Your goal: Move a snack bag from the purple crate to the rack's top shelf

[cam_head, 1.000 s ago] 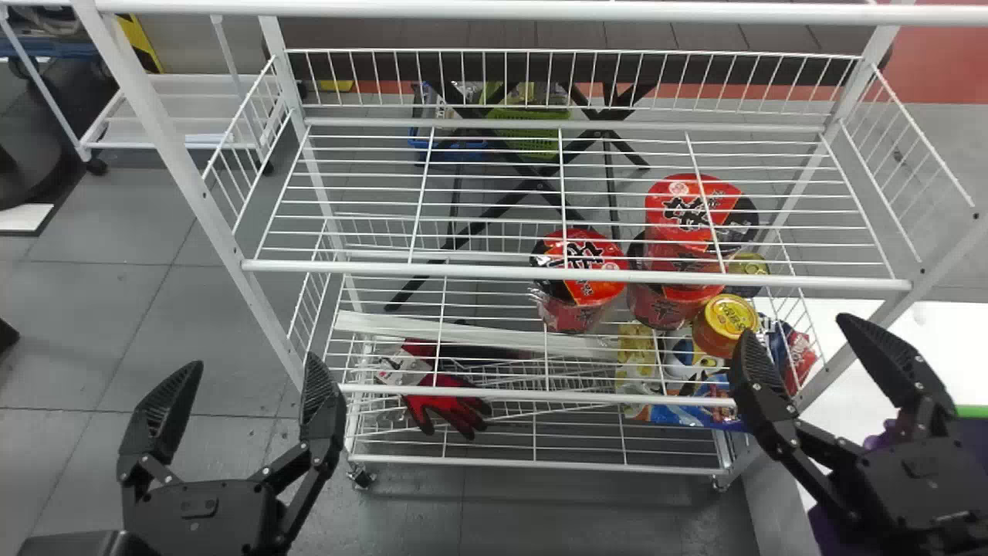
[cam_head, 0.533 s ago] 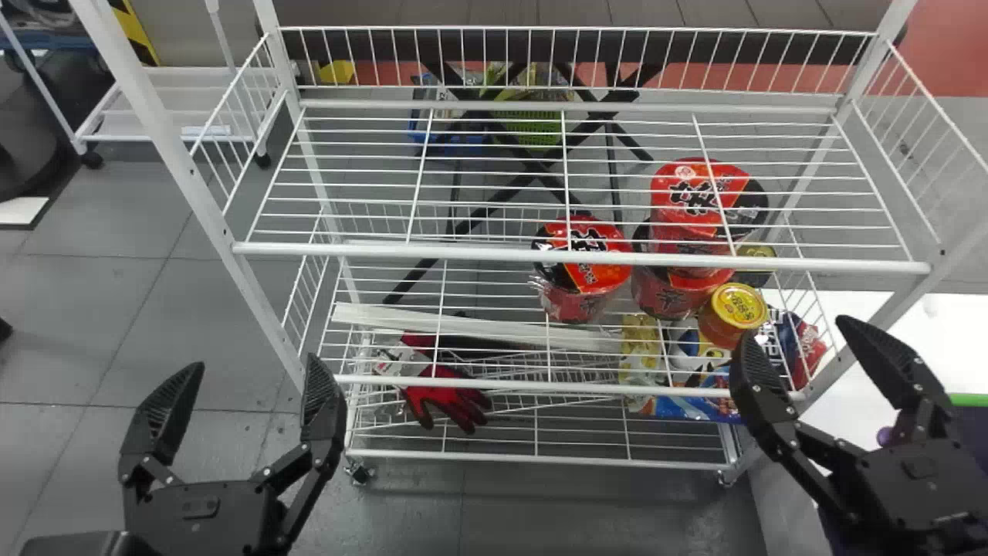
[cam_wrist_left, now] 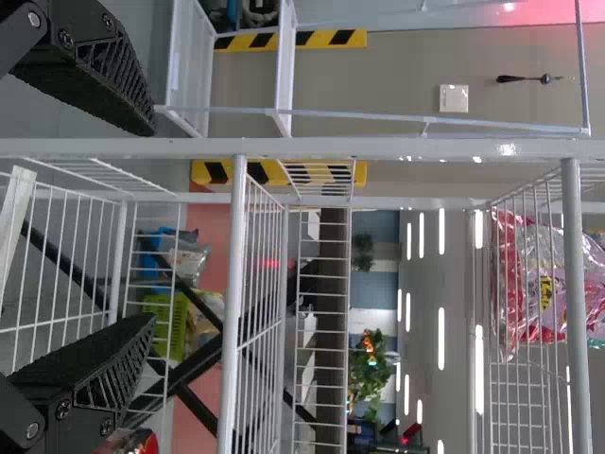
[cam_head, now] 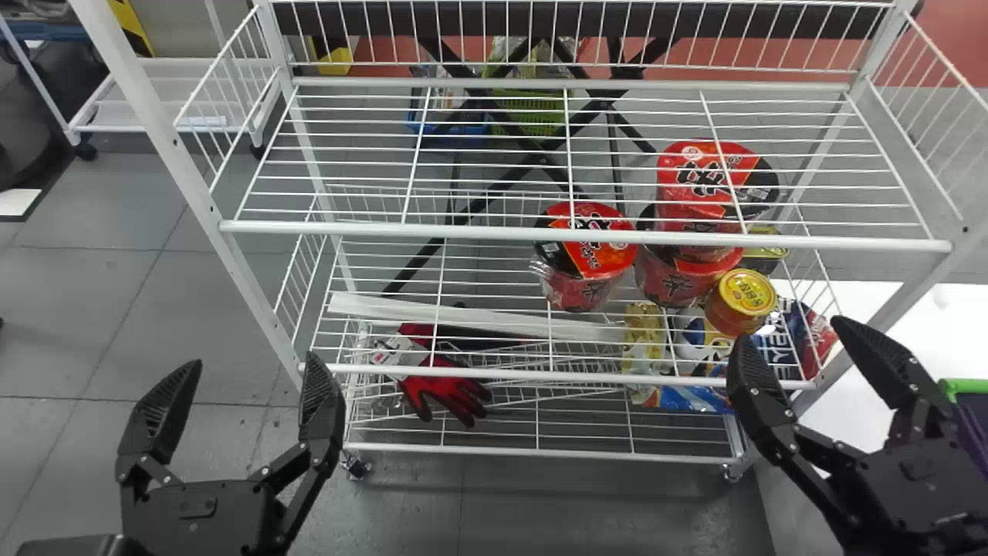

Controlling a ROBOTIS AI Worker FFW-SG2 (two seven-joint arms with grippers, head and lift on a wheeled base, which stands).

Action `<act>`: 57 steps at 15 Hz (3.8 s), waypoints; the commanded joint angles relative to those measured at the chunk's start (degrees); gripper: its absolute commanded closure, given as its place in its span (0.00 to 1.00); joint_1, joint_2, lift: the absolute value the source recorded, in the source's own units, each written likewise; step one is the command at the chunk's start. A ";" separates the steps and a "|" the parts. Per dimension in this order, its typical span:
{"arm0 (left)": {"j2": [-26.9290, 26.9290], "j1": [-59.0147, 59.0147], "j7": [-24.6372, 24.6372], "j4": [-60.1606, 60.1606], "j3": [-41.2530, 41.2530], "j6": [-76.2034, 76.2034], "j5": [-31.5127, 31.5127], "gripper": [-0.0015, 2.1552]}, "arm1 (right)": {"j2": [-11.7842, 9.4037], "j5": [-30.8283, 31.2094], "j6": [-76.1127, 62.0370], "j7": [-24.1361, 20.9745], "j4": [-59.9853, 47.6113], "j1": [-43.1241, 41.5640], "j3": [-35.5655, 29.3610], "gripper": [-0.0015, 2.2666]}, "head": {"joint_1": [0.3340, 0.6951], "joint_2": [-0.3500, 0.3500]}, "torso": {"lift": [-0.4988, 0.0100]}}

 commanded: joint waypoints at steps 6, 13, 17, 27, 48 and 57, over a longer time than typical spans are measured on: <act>-0.15 0.36 0.00 0.23 0.00 -0.39 0.00 0.06 | 0.16 0.75 20.61 -0.98 -11.25 0.74 -4.34 0.08 | 1.00 0.53 | 0.09; -0.15 0.01 0.00 2.52 0.09 -1.27 0.00 0.06 | 5.35 -4.70 78.61 -3.09 -26.45 -4.97 -29.92 0.08 | 1.00 0.25 | 0.09; 0.09 -0.34 -0.35 4.45 -0.35 -2.32 -0.44 0.06 | 11.06 -8.04 101.94 13.26 -25.31 -18.51 -51.01 0.08 | 1.00 0.02 | 0.09; 0.79 -3.60 -2.90 6.12 0.70 -1.09 1.41 0.06 | -10.21 11.21 95.14 39.45 6.77 -22.03 -60.06 0.13 | 1.00 0.00 | 0.09; 0.97 -8.61 -5.98 11.22 2.81 1.89 5.54 0.06 | -19.44 43.82 47.68 60.37 59.24 -27.74 -32.29 0.07 | 1.00 0.00 | 0.09; 1.05 -11.51 -8.35 15.96 3.87 1.02 7.82 0.06 | -16.10 50.32 48.03 56.76 59.94 -21.94 -32.55 0.07 | 1.00 0.00 | 0.09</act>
